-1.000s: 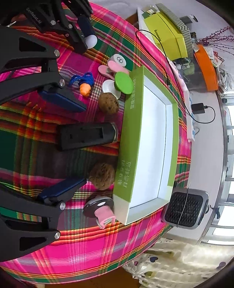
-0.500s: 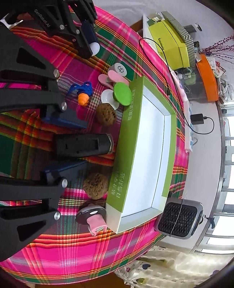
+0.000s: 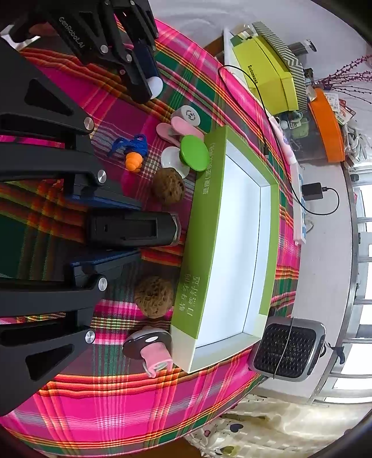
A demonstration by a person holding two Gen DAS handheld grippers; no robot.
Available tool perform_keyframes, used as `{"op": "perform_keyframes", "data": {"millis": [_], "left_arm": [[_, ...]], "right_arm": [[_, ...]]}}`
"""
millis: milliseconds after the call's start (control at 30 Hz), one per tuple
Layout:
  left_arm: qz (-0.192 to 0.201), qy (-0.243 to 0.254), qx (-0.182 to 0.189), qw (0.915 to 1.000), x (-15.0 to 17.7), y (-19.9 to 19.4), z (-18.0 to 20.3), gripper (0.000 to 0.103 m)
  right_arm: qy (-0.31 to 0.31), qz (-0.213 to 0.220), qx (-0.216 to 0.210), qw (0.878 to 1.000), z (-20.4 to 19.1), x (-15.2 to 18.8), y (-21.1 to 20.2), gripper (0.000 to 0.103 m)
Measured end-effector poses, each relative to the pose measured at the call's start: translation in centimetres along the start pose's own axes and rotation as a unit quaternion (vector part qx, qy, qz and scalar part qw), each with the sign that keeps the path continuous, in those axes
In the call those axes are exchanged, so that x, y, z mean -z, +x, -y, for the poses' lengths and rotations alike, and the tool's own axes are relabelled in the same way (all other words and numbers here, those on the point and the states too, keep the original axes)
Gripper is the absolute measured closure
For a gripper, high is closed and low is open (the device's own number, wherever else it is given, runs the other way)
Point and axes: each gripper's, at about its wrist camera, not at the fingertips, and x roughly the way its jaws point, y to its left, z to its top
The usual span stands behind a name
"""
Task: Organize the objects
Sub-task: 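Grasp the black rectangular device with the right gripper while the left holds the knob, then carry the knob and black device over the white box with both grippers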
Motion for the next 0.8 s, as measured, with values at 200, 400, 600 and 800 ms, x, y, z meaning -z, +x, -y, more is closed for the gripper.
{"op": "perform_keyframes", "data": {"millis": [200, 400, 600, 800], "left_arm": [[0.007, 0.002, 0.01, 0.9999, -1.0, -0.4, 0.6, 0.08], [0.017, 0.003, 0.021, 0.9996, -2.7, -0.7, 0.9, 0.08], [0.024, 0.007, 0.028, 0.9993, -5.1, -0.2, 1.2, 0.08], [0.012, 0.007, 0.042, 0.999, -7.3, 1.3, 1.5, 0.08]], "right_arm": [[0.011, 0.008, -0.012, 1.0, 0.5, -0.2, -0.8, 0.075], [0.015, 0.021, -0.018, 0.999, 1.1, -1.3, -1.9, 0.075], [0.015, 0.026, -0.015, 0.999, 1.9, -2.8, -1.9, 0.075], [0.025, 0.024, -0.017, 0.999, 2.9, -4.7, -1.3, 0.075]]}}
